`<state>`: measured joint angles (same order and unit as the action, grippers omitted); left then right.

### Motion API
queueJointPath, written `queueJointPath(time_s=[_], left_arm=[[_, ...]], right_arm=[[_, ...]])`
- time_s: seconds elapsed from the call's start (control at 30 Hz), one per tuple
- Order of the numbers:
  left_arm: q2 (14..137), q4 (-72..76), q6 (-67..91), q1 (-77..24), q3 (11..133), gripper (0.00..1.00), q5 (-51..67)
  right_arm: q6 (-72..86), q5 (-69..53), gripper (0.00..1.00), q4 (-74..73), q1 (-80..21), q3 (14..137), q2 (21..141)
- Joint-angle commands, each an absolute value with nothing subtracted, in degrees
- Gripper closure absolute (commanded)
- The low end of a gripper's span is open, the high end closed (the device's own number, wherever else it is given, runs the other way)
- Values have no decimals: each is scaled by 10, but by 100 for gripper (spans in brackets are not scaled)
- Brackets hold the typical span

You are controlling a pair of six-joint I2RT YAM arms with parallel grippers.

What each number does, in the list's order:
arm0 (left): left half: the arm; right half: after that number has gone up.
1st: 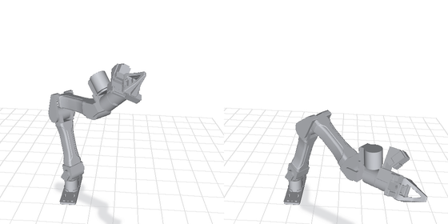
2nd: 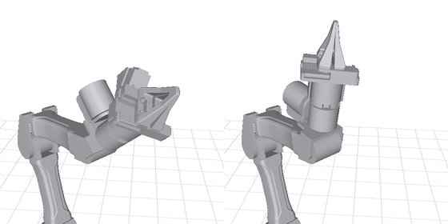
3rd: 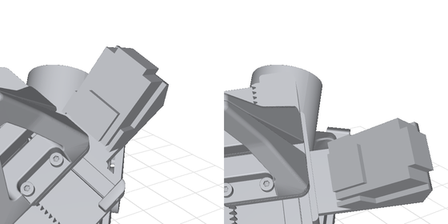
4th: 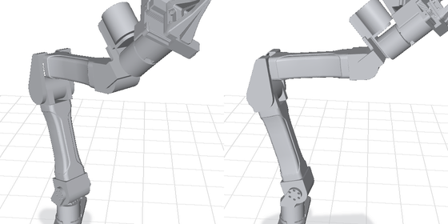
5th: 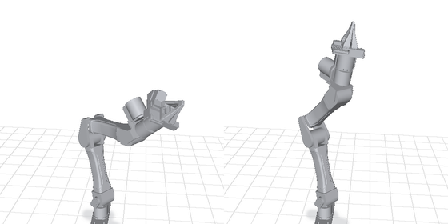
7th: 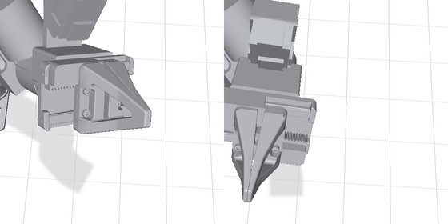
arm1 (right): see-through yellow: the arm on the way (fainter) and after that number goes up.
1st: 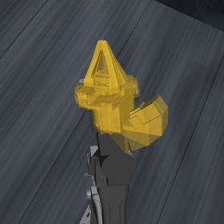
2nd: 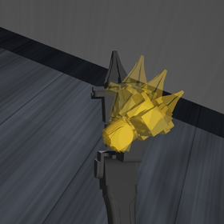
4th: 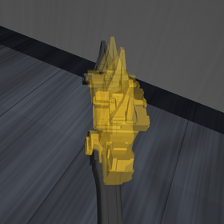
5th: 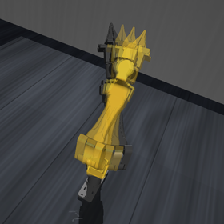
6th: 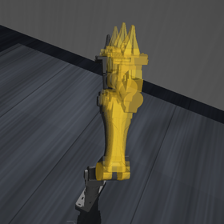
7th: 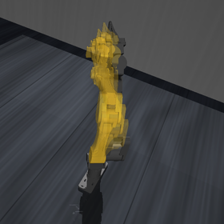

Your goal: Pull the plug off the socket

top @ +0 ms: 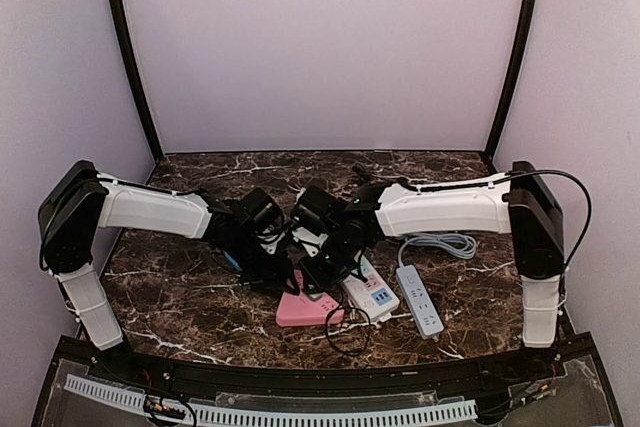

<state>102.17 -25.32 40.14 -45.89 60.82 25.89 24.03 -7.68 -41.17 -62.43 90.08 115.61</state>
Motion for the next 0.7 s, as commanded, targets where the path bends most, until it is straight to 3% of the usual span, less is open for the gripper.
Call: queueJointPath(time_s=[0.0,0.33,0.67], left_arm=[[1083,-336,387,-479,564,60,182],[1085,-338,386,-479,565,60,180],[1083,-342,385,-479,566,60,181]], right_arm=[[251,-74,98,-303,-623,942,1107],[226,17,98,-306,-647,933,1089],[250,-82,99,-267,-606,894,1063]])
